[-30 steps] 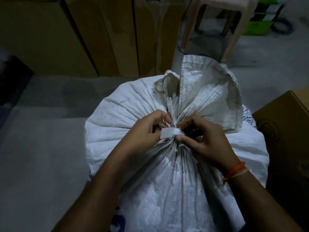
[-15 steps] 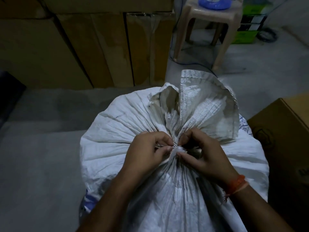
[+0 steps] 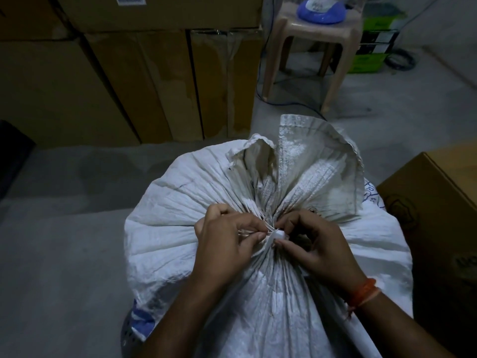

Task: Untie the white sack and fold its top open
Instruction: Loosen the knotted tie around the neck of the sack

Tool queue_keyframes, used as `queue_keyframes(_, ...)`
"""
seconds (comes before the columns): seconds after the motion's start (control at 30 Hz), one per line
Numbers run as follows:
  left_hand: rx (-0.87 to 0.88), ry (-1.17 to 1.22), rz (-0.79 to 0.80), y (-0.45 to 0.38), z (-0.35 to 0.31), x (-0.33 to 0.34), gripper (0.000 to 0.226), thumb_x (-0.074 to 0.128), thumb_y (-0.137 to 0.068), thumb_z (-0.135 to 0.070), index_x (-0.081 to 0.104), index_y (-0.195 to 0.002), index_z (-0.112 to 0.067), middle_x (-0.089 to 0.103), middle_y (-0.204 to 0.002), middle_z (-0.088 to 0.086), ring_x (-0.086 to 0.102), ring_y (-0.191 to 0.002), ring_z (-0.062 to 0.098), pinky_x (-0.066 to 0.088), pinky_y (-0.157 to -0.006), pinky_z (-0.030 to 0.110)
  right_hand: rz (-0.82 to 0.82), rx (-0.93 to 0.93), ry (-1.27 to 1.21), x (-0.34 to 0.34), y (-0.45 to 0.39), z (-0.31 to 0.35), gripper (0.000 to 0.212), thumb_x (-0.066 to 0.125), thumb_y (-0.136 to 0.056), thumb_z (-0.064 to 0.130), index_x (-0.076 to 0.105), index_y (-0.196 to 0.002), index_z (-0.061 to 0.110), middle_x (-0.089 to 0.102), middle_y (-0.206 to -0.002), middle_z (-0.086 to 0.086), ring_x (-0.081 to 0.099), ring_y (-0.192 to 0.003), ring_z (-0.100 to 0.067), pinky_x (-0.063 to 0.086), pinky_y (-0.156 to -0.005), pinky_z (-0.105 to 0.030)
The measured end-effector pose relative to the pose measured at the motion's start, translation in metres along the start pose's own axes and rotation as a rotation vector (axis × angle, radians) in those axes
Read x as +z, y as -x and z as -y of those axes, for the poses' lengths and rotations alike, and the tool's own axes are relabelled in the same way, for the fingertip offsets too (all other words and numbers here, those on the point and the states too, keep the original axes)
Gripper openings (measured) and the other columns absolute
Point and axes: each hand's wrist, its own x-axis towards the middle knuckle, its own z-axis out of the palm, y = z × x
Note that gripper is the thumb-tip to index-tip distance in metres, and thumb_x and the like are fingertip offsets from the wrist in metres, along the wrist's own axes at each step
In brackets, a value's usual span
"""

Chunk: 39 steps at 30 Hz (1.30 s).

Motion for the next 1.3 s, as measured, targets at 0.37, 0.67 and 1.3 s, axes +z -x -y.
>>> queue_keyframes(0.37,-0.049,0.046,0.156,-0.007,-0.003,-0.005,0.021,0.065,-0.081,-0.049,0.064,-0.073,-0.069,0.069,-0.094,-0.047,0.059,-0.109,-0.002,0.040,-0.110,0.054,-0.061,0.112,-0.029,0.008,0.004,-0.007,0.014,0.086,-0.081,0.032,0.075,-0.087,0.025,0.072,-0.084,0.004,0.069,-0.076,-0.015,0.058,-0.067,-0.034)
queue_keyframes(0.67,-0.086,0.124,0.161,-0.009,-0.005,0.003,0.016,0.068,-0.079,-0.047,0.071,-0.082,-0.062,0.072,-0.097,-0.039,0.065,-0.109,0.003,0.046,-0.107,0.058,-0.015,0.165,-0.122,0.002,0.006,-0.019,0.017,0.089,-0.079,0.015,0.078,-0.091,0.019,0.077,-0.091,0.001,0.074,-0.088,-0.017,0.060,-0.079,-0.047)
queue_keyframes(1.3,-0.192,0.305,0.200,-0.007,0.002,0.015,0.013,0.071,-0.081,-0.036,0.082,-0.088,-0.032,0.081,-0.077,-0.007,0.075,-0.076,0.010,0.062,-0.087,0.049,-0.038,0.284,-0.427,0.011,0.006,-0.024,0.015,0.084,-0.080,-0.003,0.075,-0.087,0.007,0.073,-0.079,-0.001,0.068,-0.073,-0.013,0.054,-0.069,-0.027)
